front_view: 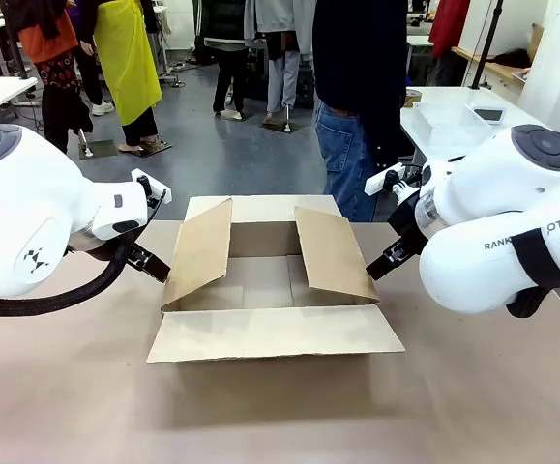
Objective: Pack the gift set into the box.
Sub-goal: Place both hands on the side flaps of the Package Box and spread them outward.
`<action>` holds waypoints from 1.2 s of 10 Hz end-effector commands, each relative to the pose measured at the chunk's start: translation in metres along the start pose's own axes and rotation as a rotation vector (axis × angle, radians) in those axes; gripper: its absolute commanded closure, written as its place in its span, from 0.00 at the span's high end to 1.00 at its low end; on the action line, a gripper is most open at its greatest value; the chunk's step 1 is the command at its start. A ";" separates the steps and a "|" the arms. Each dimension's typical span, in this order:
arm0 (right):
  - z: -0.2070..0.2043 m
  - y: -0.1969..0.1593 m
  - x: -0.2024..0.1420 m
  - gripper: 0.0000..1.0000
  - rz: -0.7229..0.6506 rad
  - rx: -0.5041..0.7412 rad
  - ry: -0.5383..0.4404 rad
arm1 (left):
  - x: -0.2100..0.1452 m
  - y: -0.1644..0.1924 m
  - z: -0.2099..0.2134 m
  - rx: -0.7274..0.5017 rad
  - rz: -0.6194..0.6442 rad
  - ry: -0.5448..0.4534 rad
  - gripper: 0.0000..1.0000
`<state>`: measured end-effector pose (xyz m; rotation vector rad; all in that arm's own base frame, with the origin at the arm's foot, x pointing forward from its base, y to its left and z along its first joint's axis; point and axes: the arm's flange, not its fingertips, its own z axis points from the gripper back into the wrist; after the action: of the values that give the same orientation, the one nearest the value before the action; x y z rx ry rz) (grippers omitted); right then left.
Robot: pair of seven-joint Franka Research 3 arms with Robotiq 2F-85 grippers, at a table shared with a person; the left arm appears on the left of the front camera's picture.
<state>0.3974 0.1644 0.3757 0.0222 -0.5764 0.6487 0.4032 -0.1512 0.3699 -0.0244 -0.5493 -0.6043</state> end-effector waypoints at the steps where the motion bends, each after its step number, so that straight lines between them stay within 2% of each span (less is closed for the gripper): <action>1: 0.000 0.000 0.000 1.00 0.000 0.001 0.000 | 0.000 0.000 0.000 0.000 -0.001 -0.001 1.00; 6: 0.000 0.000 0.000 1.00 0.000 0.000 0.000 | 0.000 0.000 0.000 0.000 0.000 0.000 1.00; 7: 0.007 -0.006 -0.002 1.00 -0.033 0.031 0.037 | -0.004 0.004 0.010 -0.039 -0.023 0.016 1.00; 9: 0.077 -0.039 -0.002 1.00 -0.154 -0.037 0.063 | -0.009 0.029 0.071 0.044 0.040 0.045 1.00; 10: 0.115 -0.050 -0.001 1.00 -0.255 -0.027 0.050 | -0.012 0.039 0.108 0.045 0.095 0.017 1.00; 11: 0.146 -0.058 -0.002 1.00 -0.353 0.016 -0.014 | -0.013 0.043 0.146 0.011 0.178 -0.024 1.00; 12: 0.171 -0.065 -0.004 1.00 -0.469 0.089 -0.026 | -0.013 0.044 0.177 -0.047 0.273 -0.107 1.00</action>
<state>0.3549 0.0799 0.5065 0.1497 -0.5382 0.3291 0.3612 -0.0830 0.4998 -0.0830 -0.5828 -0.4258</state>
